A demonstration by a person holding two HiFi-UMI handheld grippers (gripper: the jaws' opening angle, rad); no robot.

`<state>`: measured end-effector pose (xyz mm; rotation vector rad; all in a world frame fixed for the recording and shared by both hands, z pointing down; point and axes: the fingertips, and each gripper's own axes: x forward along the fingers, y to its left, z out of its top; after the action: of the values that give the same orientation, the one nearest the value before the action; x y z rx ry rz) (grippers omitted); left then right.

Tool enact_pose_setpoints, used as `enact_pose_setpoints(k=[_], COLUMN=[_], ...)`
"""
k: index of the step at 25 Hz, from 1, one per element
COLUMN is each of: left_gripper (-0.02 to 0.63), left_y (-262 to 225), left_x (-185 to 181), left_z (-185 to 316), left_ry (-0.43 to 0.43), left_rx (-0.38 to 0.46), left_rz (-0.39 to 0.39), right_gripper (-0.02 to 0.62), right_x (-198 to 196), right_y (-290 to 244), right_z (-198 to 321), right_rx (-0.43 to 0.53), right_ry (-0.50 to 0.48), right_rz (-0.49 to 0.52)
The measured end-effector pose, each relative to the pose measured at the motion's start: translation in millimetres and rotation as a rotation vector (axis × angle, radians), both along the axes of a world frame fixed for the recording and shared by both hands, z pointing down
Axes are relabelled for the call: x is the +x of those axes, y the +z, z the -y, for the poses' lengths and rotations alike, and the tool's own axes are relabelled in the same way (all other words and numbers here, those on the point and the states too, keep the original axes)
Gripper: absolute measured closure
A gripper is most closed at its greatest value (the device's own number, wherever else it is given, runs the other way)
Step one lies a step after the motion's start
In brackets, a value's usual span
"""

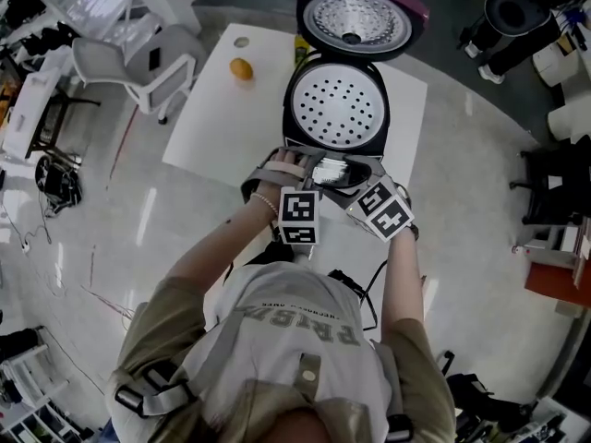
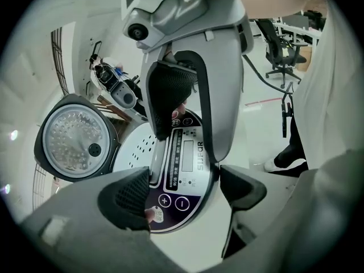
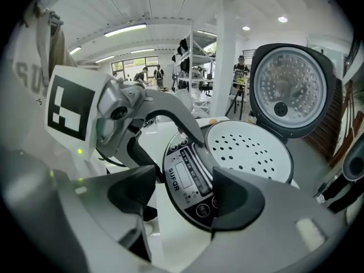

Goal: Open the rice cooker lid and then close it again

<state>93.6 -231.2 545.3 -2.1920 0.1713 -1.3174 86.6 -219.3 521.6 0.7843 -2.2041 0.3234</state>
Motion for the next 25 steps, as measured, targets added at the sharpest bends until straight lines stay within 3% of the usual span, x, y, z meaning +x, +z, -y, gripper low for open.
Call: enact_pose_setpoints(k=[7,11,17,25], left_gripper=[0.204,0.204,0.204,0.206], left_y=[-4.8,-11.5,-31.8,-64.0], left_x=[-3.4,-5.8,-18.4,-38.7], left_z=[-6.7,-1.1,-6.2,-9.6], left_ry=[-0.041,-0.090,-0.207,-0.314], left_rx=[-0.097,-0.087,-0.146,-0.124], left_rz=[-0.068,-0.143,-0.292,-0.422], right_gripper=[0.280,0.278,0.278,0.279], right_x=[-3.0,7.2,19.5,44.9], right_y=[-2.2,-5.8,-35.9,-75.4], right_z=[-1.8,-3.9,-18.0,-45.4], right_rx=[0.086,0.190,0.339,0.436], right_ry=[0.063,0.159,0.284,0.370], right_rz=[0.120,0.161,0.300,0.414])
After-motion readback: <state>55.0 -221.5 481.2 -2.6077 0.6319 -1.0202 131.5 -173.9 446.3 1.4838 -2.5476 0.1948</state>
